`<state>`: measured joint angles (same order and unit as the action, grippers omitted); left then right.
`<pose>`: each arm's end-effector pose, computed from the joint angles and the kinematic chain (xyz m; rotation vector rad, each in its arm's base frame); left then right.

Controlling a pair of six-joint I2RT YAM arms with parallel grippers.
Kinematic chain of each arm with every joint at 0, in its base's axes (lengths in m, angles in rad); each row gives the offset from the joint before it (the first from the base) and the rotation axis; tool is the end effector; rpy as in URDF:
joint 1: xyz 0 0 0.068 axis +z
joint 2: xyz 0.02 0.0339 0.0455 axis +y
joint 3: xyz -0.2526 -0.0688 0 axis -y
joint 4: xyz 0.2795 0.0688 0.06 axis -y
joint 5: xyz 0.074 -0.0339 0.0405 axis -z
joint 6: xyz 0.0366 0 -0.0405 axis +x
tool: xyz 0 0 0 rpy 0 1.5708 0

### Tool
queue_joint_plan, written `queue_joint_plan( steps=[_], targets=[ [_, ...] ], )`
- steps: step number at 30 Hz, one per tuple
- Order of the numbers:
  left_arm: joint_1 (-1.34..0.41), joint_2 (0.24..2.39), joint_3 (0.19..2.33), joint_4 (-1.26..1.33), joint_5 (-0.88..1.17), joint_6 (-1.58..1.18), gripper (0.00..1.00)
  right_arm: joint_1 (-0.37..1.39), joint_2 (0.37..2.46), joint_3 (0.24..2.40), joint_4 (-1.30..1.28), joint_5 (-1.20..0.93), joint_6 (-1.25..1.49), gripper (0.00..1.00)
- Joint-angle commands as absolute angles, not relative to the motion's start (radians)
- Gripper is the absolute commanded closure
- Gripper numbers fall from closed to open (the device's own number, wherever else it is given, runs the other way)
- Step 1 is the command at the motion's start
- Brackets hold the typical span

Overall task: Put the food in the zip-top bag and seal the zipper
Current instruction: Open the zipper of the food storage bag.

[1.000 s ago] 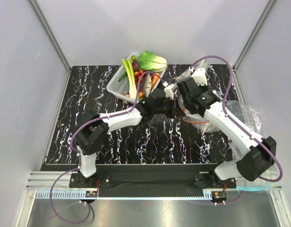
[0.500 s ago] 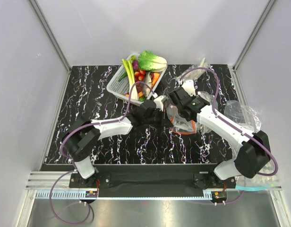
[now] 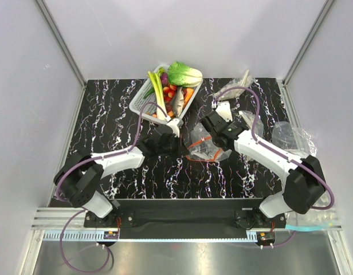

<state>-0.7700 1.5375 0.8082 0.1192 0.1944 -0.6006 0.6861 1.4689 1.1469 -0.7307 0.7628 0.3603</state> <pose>0.2464 -0.2488 0.1615 0.3166 2.3226 -0.9488 0.2699 0.1883 0.2460 -0.1309 2.2940 -0.4912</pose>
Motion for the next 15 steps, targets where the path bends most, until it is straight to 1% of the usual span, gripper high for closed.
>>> queue_joint_plan(
  steps=[1,3,4,5,6,9,14,15],
  targets=[
    [-0.75,1.526,0.821,0.052,0.124,-0.532,1.0,0.684,1.445,1.204,-0.735,0.802,0.365,0.96],
    [-0.75,1.543,0.863,0.051,0.132,-0.525,1.0,0.707,1.44,1.21,-0.721,0.734,0.339,0.81],
    [-0.75,1.56,0.88,0.045,0.135,-0.519,1.0,0.713,1.439,1.216,-0.719,0.709,0.331,0.77],
    [-0.75,1.568,0.896,0.04,0.135,-0.514,1.0,0.73,1.434,1.219,-0.712,0.66,0.328,0.7],
    [-0.749,1.574,0.923,0.038,0.138,-0.511,1.0,0.736,1.433,1.221,-0.706,0.637,0.325,0.67],
    [-0.75,1.594,0.966,0.02,0.137,-0.492,1.0,0.747,1.419,1.22,-0.683,0.562,0.322,0.65],
    [-0.749,1.605,1.02,0.003,0.123,-0.474,1.0,0.762,1.413,1.224,-0.675,0.552,0.311,0.65],
    [-0.75,1.605,1.022,-0.018,0.12,-0.472,1.0,0.77,1.414,1.227,-0.675,0.557,0.308,0.62]
  ],
)
